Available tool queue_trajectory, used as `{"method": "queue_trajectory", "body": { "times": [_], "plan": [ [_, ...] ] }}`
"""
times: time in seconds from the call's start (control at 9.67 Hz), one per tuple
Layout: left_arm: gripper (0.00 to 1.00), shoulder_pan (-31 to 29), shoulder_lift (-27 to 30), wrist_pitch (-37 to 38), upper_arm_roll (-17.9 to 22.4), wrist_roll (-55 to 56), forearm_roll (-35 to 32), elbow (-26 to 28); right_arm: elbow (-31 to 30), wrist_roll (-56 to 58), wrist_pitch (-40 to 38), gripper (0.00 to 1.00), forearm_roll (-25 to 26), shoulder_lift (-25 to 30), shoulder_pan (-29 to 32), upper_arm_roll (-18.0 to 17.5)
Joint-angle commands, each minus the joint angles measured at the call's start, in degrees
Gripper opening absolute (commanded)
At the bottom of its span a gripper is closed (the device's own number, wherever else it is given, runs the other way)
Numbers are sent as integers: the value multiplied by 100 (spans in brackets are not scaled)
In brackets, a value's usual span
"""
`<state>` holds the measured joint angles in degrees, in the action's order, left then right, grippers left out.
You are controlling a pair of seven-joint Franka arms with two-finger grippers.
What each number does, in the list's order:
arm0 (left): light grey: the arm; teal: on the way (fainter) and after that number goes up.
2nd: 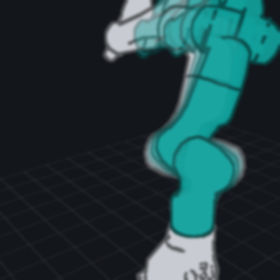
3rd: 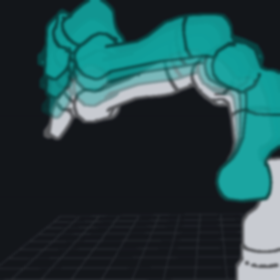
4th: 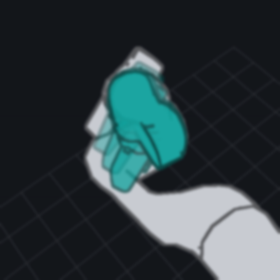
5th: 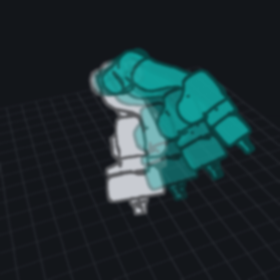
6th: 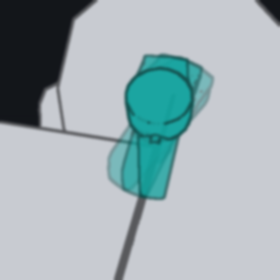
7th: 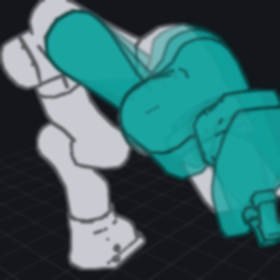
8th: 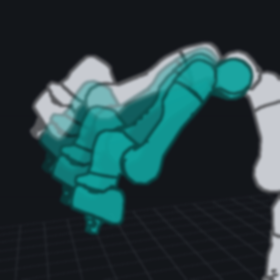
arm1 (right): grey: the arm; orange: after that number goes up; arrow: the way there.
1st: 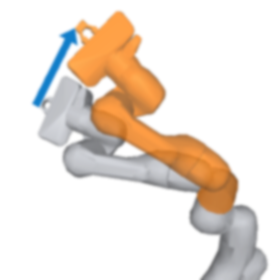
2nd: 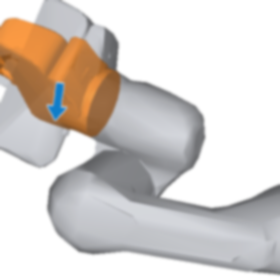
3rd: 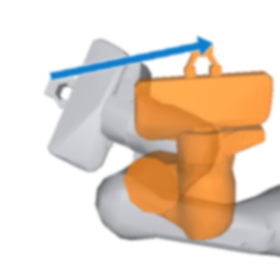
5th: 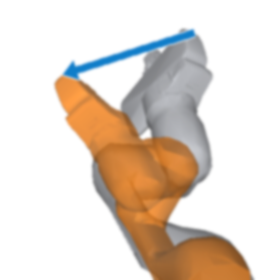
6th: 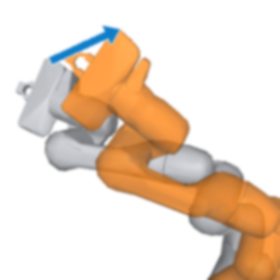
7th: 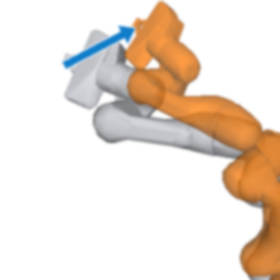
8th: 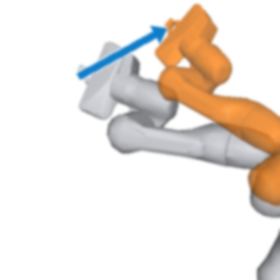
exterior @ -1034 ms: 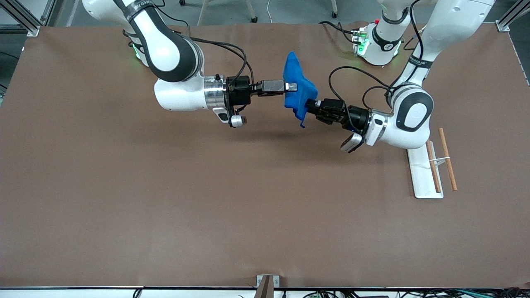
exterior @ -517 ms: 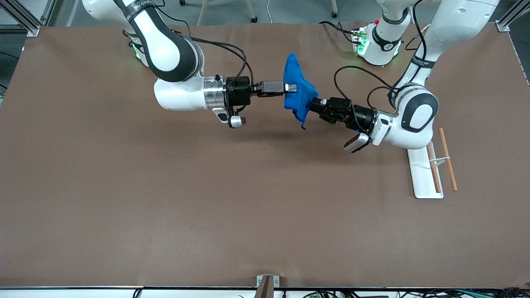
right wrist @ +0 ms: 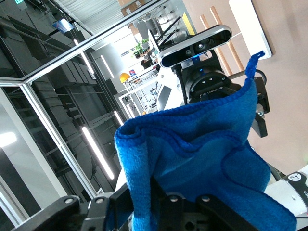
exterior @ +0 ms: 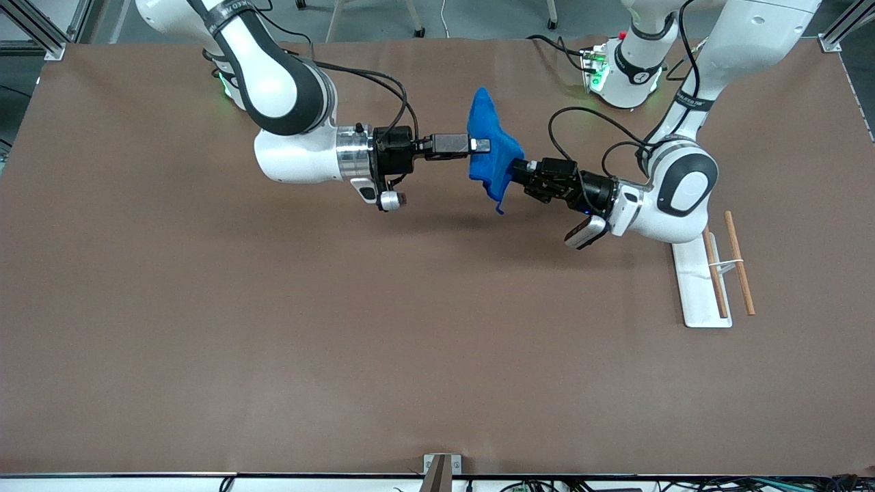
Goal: Right arm passes towel to left arm to hang
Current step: 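Grasp the hanging towel with the left gripper beside the right gripper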
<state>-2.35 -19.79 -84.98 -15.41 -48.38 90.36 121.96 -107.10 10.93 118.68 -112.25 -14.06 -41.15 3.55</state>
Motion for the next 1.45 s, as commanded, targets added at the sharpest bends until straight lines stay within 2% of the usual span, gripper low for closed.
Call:
{"method": "queue_trajectory", "body": {
  "times": [0.0,0.31,0.52,0.62,1.14,1.24,1.34],
  "plan": [
    [44,25,-52,-54,-84,-136,226,152,-206,128,85,3,-201,202,-77,23],
    [43,16,167,-98,-102,-32,219,240,-206,128,85,3,-201,202,-77,23],
    [5,-2,212,-107,-76,110,9,170,-206,128,85,3,-201,202,-77,23],
    [0,-19,238,-107,-76,119,-175,161,-197,128,85,3,-201,202,-77,23],
    [0,-28,265,-63,73,311,-501,-58,-171,120,85,6,-201,202,-77,23],
    [0,-28,265,-37,169,460,-780,-198,-136,102,67,26,-201,194,-34,32],
    [0,-28,265,24,214,583,-983,-286,-136,85,93,69,-192,185,-7,41]
  ]
}}
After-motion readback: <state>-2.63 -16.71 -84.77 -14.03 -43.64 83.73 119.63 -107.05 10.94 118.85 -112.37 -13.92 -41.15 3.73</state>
